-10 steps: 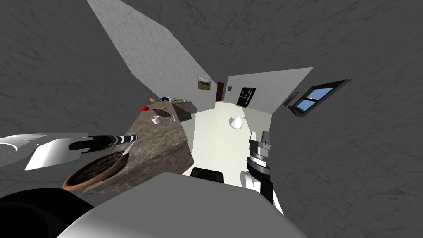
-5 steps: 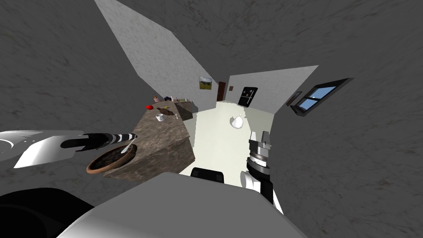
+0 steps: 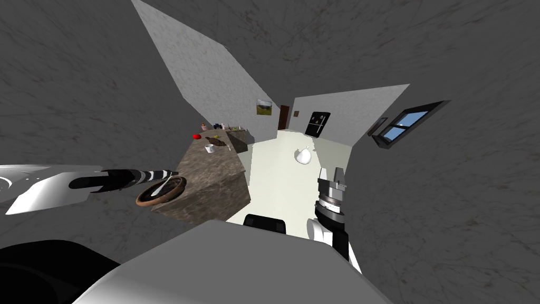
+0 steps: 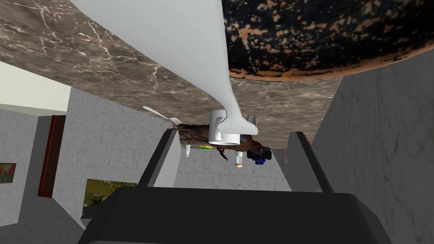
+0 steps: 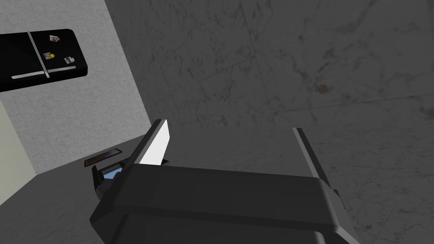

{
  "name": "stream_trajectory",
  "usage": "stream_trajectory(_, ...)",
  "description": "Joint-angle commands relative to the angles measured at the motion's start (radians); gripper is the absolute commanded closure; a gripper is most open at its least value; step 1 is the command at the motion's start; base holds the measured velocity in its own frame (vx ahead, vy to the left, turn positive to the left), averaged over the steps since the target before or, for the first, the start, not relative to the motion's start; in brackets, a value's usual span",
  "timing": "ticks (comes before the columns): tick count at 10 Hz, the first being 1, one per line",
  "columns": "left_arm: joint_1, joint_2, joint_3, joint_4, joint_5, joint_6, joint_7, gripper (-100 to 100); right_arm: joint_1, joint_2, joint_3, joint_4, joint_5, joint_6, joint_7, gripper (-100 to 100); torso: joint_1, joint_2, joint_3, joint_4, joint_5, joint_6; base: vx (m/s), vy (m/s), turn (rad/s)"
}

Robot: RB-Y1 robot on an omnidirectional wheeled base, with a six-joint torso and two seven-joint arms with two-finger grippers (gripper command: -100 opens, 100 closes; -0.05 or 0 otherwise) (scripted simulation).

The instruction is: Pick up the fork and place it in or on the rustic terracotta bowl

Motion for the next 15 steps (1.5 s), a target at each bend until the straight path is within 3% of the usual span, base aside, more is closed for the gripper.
stream_trajectory(1, 0.0, 0.0, 0.0, 0.0, 0.0, 0.0, 0.0, -100, 0.0, 0.0, 0.0, 0.0, 0.0, 0.0, 0.0, 0, 0.0, 0.0, 0.0, 0.0, 0.0, 0.0, -0.007, 0.001, 0.001)
stream_trajectory(4, 0.0, 0.0, 0.0, 0.0, 0.0, 0.0, 0.0, -100, 0.0, 0.0, 0.0, 0.0, 0.0, 0.0, 0.0, 0, 0.0, -0.003, -0.002, -0.001, 0.0, 0.0, 0.0, 0.0, 0.0)
stream_trajectory(5, 0.0, 0.0, 0.0, 0.0, 0.0, 0.0, 0.0, 0, 0.0, 0.0, 0.0, 0.0, 0.0, 0.0, 0.0, 0, 0.0, -0.003, -0.002, -0.001, 0.0, 0.0, 0.0, 0.0, 0.0)
stream_trajectory(6, 0.004, 0.046, -0.001, -0.017, 0.02, -0.005, 0.014, -100, 0.0, 0.0, 0.0, 0.0, 0.0, 0.0, 0.0, 0, 0.0, -0.003, -0.002, -0.001, 0.0, 0.0, -0.006, 0.003, 0.061)
stream_trajectory(8, 0.004, 0.046, -0.001, -0.017, 0.02, -0.005, 0.014, -100, 0.0, 0.0, 0.0, 0.0, 0.0, 0.0, 0.0, 0, 0.0, -0.003, -0.002, -0.001, 0.0, 0.0, -0.004, 0.002, 0.021)
stream_trajectory(9, 0.008, 0.093, -0.002, -0.035, 0.039, -0.01, 0.029, -100, 0.0, 0.0, 0.0, 0.0, 0.0, 0.0, 0.0, 0, 0.0, -0.003, -0.002, -0.001, 0.0, 0.0, -0.006, 0.004, 0.055)
stream_trajectory(10, 0.008, 0.093, -0.002, -0.035, 0.019, -0.01, 0.029, -100, 0.0, 0.0, 0.0, 0.0, 0.0, 0.0, 0.0, 0, 0.0, -0.003, -0.002, -0.001, 0.0, 0.0, -0.006, 0.004, 0.037)
stream_trajectory(12, 0.008, 0.093, -0.002, -0.035, 0.039, -0.01, 0.029, -100, 0.0, 0.0, 0.0, 0.0, 0.0, 0.0, 0.0, 0, 0.0, -0.003, -0.002, -0.001, 0.0, 0.0, 0.0, 0.0, 0.0)
stream_trajectory(13, 0.011, 0.139, -0.002, -0.053, 0.059, -0.014, 0.043, -100, 0.0, 0.0, 0.0, 0.0, 0.0, 0.0, 0.0, 0, 0.0, -0.003, -0.002, -0.001, 0.0, 0.0, -0.006, 0.005, 0.071)
stream_trajectory(14, 0.013, 0.163, -0.003, -0.061, 0.069, -0.017, 0.05, -100, 0.0, 0.0, 0.0, 0.0, 0.0, 0.0, 0.0, 0, 0.0, -0.003, -0.002, -0.001, 0.0, 0.0, -0.009, 0.006, 0.076)
stream_trajectory(15, 0.013, 0.163, -0.003, -0.061, 0.069, -0.017, 0.05, -100, 0.0, 0.0, 0.0, 0.0, 0.0, 0.0, 0.0, 0, 0.0, -0.003, -0.002, -0.001, 0.0, 0.0, -0.005, 0.003, 0.01)
